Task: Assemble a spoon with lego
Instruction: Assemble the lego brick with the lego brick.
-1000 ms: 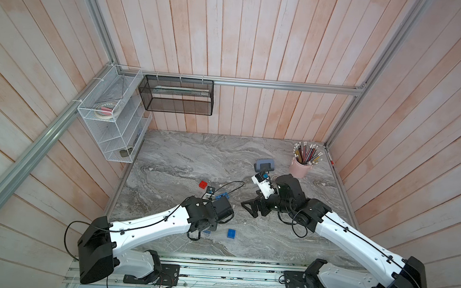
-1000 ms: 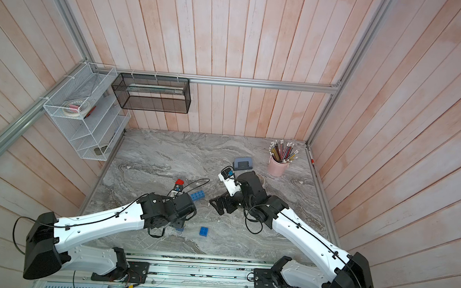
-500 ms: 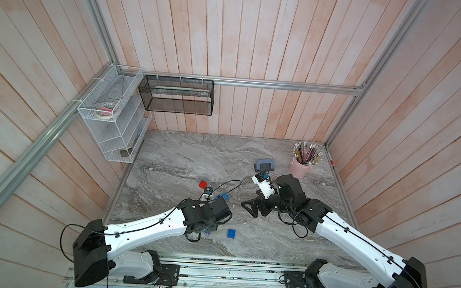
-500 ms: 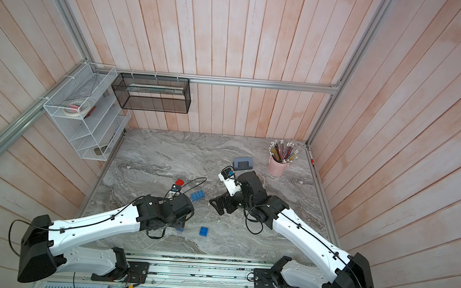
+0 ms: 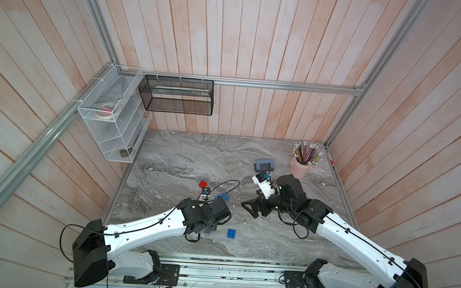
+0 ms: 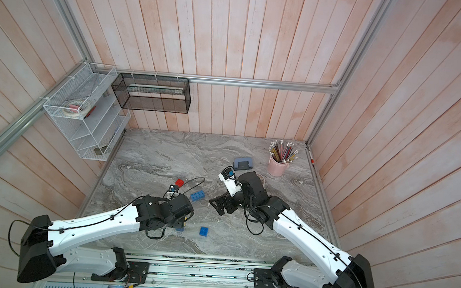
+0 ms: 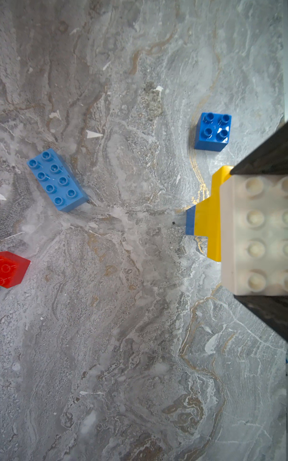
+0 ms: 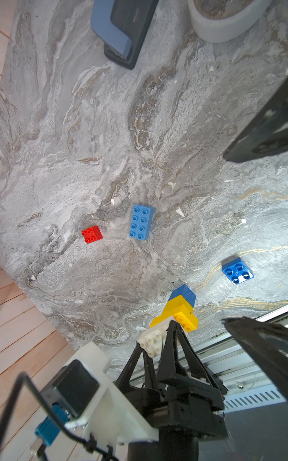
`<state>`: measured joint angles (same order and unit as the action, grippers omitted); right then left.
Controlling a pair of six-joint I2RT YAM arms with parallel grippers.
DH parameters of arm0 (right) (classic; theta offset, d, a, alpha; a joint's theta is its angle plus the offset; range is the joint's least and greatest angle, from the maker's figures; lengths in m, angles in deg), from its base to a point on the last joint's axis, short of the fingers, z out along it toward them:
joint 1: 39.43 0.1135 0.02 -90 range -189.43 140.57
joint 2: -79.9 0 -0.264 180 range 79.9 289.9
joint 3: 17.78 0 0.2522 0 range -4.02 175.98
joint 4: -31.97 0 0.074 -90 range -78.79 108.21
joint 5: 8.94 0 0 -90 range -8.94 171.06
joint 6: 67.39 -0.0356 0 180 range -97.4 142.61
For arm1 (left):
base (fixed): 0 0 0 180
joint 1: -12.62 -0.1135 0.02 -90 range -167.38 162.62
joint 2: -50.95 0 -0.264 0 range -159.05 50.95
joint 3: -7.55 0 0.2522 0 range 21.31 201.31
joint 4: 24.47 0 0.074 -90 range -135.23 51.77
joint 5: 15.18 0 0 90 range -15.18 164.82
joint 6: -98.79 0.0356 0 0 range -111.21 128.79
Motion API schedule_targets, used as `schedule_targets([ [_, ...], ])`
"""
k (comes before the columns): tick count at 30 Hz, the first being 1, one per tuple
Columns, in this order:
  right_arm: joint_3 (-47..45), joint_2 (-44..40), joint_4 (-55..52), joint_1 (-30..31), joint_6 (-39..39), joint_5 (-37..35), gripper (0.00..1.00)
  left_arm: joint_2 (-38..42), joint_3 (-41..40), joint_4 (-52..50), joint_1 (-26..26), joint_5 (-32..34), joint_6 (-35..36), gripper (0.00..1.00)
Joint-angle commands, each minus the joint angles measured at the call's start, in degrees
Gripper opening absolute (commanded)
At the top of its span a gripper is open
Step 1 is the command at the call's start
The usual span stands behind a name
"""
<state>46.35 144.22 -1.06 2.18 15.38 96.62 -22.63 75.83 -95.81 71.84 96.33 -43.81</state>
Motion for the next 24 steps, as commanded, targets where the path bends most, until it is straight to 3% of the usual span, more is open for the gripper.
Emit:
schedule_targets([
  [1, -0.4, -0.8, 0.5, 0.4, -0.1, 0.6, 0.98, -4.2, -3.6, -10.0, 0.3, -5.5, 2.4, 0.21],
  [12, -0.6, -1.0, 0.5, 0.4, -0.2, 0.5, 0.98, -4.9, -2.6, -11.3, 0.7, -4.6, 3.2, 0.20],
  [24, -0.8, -1.1, 0.7, 0.5, -0.2, 0.9, 0.98, -5.5, -5.1, -12.3, 1.0, -3.0, -2.1, 0.20],
])
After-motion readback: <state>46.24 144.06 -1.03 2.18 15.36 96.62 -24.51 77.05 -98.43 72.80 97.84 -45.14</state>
